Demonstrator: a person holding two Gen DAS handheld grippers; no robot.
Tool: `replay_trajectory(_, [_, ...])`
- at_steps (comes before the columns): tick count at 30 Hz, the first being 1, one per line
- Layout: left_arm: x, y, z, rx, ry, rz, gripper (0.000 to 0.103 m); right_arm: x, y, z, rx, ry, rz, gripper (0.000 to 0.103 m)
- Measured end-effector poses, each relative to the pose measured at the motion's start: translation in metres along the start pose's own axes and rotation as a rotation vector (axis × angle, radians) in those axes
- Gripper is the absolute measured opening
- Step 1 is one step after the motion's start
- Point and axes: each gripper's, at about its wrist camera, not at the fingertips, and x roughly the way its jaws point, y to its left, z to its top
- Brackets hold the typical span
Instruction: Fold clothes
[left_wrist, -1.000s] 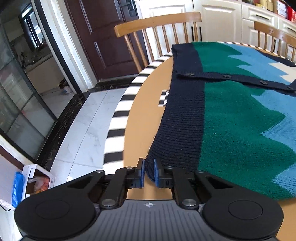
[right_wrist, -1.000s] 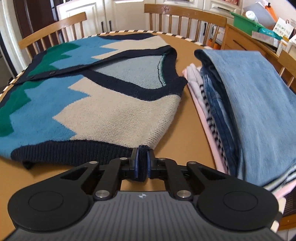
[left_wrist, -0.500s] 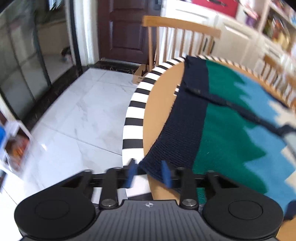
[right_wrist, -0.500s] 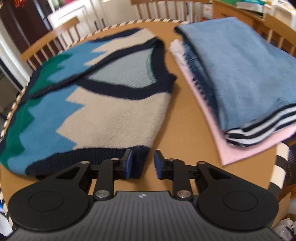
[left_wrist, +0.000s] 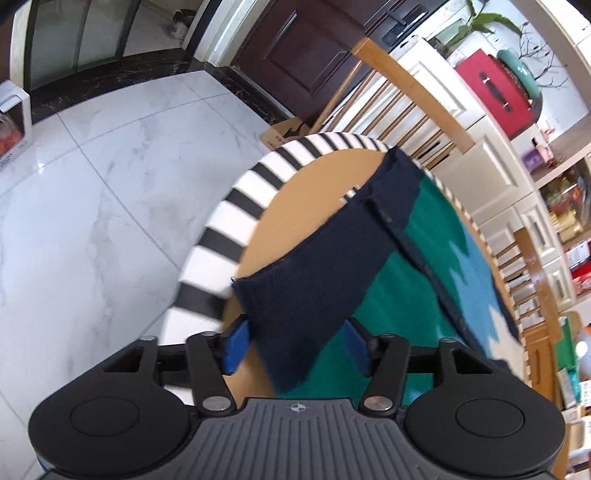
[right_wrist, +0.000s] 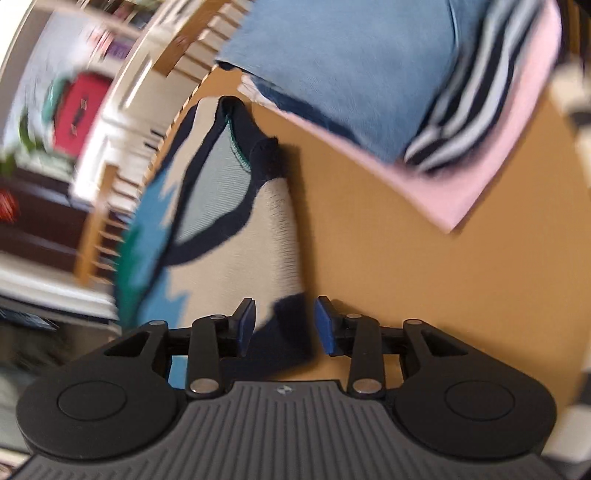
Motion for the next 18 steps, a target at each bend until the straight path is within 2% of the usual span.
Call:
replay_trajectory(2, [0.003, -0.001, 0.000, -0.026, 0.017, -0.031, 0.065, 0.007, 0.000, -0.001, 0.021, 0.018, 0.027, 0.037])
replay_trajectory(6, [-0.003, 0.007, -0.011, -0.073, 0.067, -0.093, 0.063, 0.007, 0.008, -0.012, -0.080, 0.065, 0.008, 0.037])
replay_trajectory(11, [-0.003, 0.011, -0.018, -0.081, 0.044, -0.120, 0.063, 0.008, 0.005, -0.013, -0.059, 0.026, 0.026, 0.037])
replay_trajectory(12, [0.000, 0.009, -0.017, -0.073, 0.040, -0.113, 0.060, 0.010, 0.007, -0.012, -0.057, 0.019, 0.022, 0.035])
replay_trajectory(13, [0.003, 0.005, -0.015, -0.057, 0.040, -0.098, 0.049, 0.014, 0.011, -0.013, -0.073, 0.021, -0.004, 0.026])
replay_trajectory(14, [0.004, 0.003, -0.014, -0.050, 0.044, -0.086, 0.043, 0.018, 0.016, -0.015, -0.093, 0.025, -0.035, 0.014])
replay_trajectory(16, [0.006, 0.001, -0.013, -0.042, 0.054, -0.068, 0.019, 0.021, 0.019, -0.017, -0.117, 0.024, -0.058, 0.011])
replay_trajectory(18, [0.009, -0.001, -0.012, -0.035, 0.063, -0.049, 0.016, 0.020, 0.017, -0.018, -0.099, 0.021, -0.061, 0.008])
